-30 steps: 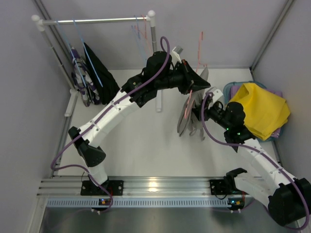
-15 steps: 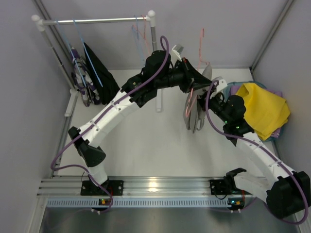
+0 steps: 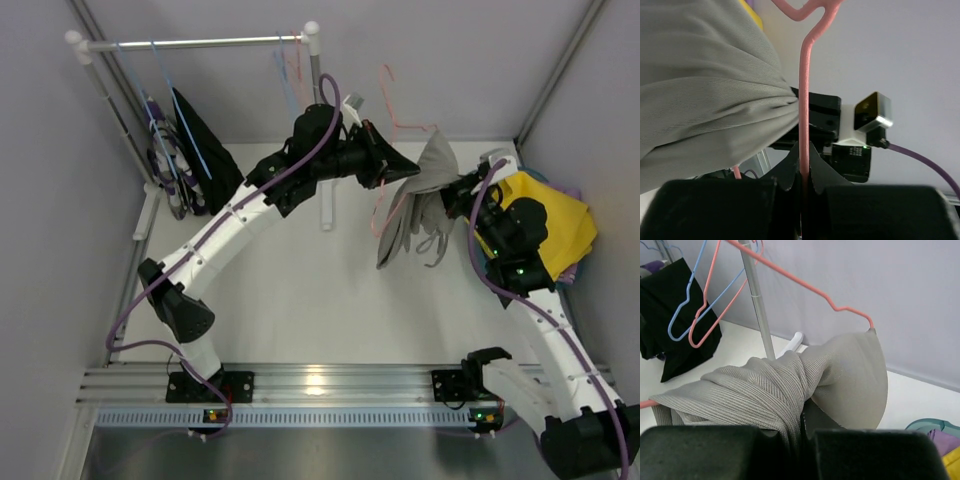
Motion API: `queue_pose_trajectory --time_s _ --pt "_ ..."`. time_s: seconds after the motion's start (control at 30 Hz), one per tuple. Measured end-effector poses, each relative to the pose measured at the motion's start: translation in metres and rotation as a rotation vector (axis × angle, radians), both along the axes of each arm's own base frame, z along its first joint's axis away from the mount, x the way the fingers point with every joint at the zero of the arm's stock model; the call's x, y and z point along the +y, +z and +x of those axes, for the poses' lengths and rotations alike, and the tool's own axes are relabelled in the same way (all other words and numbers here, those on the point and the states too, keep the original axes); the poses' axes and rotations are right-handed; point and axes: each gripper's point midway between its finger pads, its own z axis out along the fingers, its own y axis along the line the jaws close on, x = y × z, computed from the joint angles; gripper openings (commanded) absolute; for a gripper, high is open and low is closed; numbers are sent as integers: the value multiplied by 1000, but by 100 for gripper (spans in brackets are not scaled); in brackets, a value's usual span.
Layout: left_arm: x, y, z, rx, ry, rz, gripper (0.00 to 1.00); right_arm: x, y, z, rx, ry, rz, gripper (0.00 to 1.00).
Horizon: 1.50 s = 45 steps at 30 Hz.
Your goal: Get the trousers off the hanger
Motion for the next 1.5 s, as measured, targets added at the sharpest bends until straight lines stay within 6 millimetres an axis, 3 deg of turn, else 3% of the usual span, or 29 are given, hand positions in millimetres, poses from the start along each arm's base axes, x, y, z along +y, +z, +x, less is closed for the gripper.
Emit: queue_pose_trajectory --time_s 0.37,0.53,0.8,0.97,1.13,1.33,1.5 --pt "2 -33 4 -10 -3 77 0 -21 33 -9 -10 -38 58 0" --pt "2 -49 5 -6 0 110 0 -35 73 -15 -70 -70 99 0" --pt "4 -55 8 -22 8 129 0 -54 149 -35 -211 -124 145 0" --pt "5 -67 9 -15 10 152 0 -84 211 -43 -333 -241 165 0" --pt "5 -75 9 -12 7 169 0 -107 258 -41 -417 -343 169 0" --pt "8 -82 7 -18 5 188 0 -142 289 -19 -464 -479 146 0" --pt "13 -89 6 -36 12 213 0 -191 301 6 -472 -616 129 0"
